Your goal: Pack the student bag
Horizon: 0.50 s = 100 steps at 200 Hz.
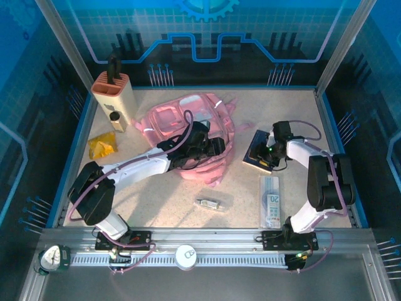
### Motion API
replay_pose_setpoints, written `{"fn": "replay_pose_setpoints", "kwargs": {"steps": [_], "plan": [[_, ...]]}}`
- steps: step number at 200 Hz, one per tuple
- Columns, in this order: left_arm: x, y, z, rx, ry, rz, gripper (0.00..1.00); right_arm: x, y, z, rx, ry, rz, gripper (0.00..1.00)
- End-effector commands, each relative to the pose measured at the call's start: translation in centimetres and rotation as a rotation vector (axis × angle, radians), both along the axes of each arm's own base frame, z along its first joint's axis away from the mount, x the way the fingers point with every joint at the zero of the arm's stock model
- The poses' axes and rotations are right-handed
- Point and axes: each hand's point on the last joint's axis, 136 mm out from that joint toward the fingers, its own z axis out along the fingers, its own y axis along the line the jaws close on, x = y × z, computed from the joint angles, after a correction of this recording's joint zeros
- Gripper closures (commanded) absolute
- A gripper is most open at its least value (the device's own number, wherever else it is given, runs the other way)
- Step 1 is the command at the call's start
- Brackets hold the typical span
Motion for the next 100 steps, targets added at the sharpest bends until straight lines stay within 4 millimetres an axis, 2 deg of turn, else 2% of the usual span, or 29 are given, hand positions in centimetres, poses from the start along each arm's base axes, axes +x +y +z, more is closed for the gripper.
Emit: {"fn": "replay_pose_setpoints", "kwargs": {"steps": [1,20,46,50,70,100], "plan": [[0.5,-1.5,1.4,-0.016,-0.028,-0.007,0.41,-0.2,0.5,2.7,0.023,-0.046,0.038,0.42],[0.1,-2.6,1.9,-0.021,-0.03,-0.031,0.41,-0.4,-0.4,4.3,0.029,-0.078,0.003,0.37],[-0.4,-4.7,2.3,-0.044,-0.04,-0.06,0.42,-1.2,-3.5,6.0,-0.014,-0.124,-0.094,0.33],[-0.4,-5.1,2.2,-0.046,-0.038,-0.064,0.42,-1.9,-4.1,5.3,-0.02,-0.106,-0.114,0.33],[-0.8,-7.9,1.8,-0.053,-0.03,-0.107,0.44,-2.6,-6.8,4.7,-0.01,-0.1,-0.231,0.32],[-1.5,-12.6,0.1,-0.055,0.006,-0.183,0.49,-2.9,-7.7,2.9,0.044,-0.061,-0.292,0.34]]}}
